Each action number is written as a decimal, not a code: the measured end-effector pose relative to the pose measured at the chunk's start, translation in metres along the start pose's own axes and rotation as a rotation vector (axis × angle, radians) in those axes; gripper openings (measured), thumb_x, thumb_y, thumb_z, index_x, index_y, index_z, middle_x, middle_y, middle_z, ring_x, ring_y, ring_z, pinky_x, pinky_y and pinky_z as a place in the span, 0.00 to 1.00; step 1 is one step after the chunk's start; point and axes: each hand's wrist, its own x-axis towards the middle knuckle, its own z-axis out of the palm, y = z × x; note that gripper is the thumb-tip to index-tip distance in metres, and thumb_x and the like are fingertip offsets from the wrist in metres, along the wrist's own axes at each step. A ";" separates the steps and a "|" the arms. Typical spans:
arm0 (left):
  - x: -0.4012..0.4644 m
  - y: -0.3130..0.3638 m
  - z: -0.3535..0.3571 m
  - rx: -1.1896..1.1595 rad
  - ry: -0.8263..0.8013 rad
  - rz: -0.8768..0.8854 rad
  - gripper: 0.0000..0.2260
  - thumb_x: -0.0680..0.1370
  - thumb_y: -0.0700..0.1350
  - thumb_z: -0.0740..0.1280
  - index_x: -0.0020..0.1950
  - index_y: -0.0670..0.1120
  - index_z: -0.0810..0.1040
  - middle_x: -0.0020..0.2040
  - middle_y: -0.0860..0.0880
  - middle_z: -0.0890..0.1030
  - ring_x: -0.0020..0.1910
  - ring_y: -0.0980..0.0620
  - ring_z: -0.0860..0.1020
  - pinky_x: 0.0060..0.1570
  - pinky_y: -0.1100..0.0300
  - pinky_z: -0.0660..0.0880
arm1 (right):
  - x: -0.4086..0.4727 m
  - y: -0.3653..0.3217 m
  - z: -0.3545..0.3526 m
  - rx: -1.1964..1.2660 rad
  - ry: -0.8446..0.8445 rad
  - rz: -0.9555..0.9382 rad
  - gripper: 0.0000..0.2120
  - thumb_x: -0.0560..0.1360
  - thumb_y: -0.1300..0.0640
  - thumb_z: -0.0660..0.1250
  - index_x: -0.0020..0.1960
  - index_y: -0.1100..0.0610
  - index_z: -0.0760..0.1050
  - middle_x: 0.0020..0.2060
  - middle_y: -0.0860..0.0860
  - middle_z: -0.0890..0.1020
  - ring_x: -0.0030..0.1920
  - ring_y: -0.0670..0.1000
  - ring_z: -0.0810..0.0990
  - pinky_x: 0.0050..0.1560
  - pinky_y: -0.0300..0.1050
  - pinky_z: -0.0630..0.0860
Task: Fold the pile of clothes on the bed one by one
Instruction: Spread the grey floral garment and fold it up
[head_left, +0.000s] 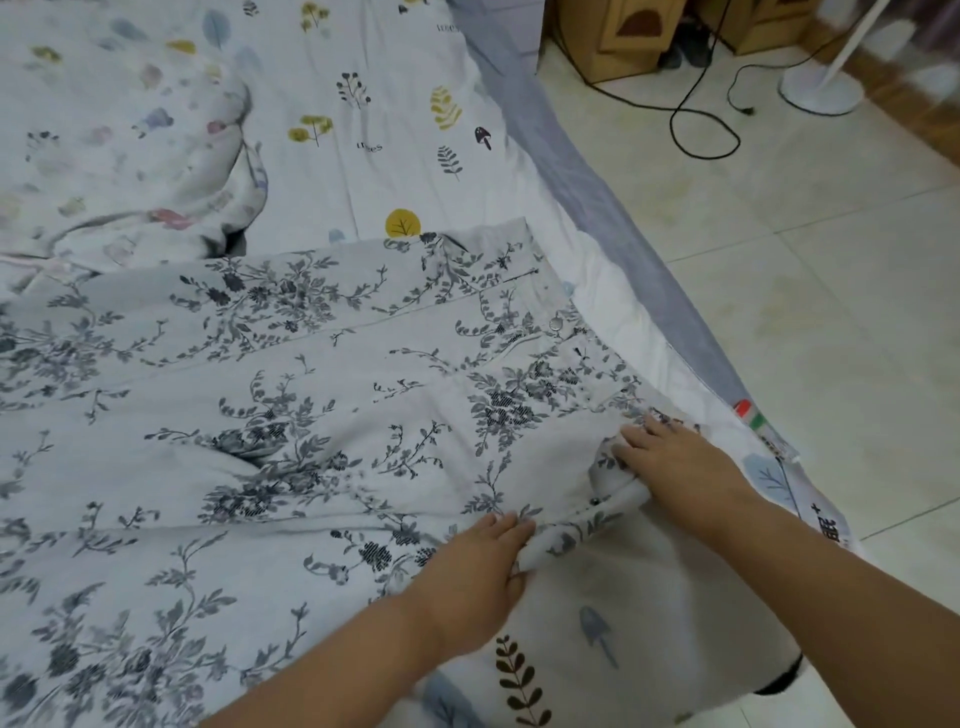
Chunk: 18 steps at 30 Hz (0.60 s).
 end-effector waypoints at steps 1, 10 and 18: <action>0.000 0.002 0.000 -0.020 -0.006 0.001 0.23 0.82 0.47 0.53 0.77 0.50 0.51 0.77 0.51 0.52 0.76 0.53 0.50 0.72 0.62 0.47 | 0.001 0.005 0.002 0.014 0.004 -0.016 0.22 0.76 0.60 0.60 0.70 0.51 0.65 0.71 0.50 0.65 0.72 0.51 0.60 0.70 0.43 0.58; 0.007 0.033 -0.011 -0.149 -0.126 0.069 0.21 0.82 0.45 0.52 0.75 0.52 0.56 0.74 0.49 0.62 0.72 0.49 0.62 0.71 0.56 0.59 | -0.021 0.037 -0.016 -0.112 -0.064 -0.039 0.19 0.78 0.61 0.57 0.66 0.47 0.70 0.64 0.44 0.73 0.64 0.46 0.71 0.61 0.41 0.70; -0.004 -0.014 -0.108 -0.300 0.050 -0.060 0.11 0.81 0.45 0.57 0.61 0.50 0.74 0.54 0.53 0.79 0.51 0.53 0.77 0.51 0.65 0.72 | 0.012 0.039 -0.060 0.385 0.183 0.168 0.08 0.74 0.60 0.65 0.42 0.48 0.77 0.36 0.47 0.80 0.37 0.46 0.74 0.32 0.36 0.63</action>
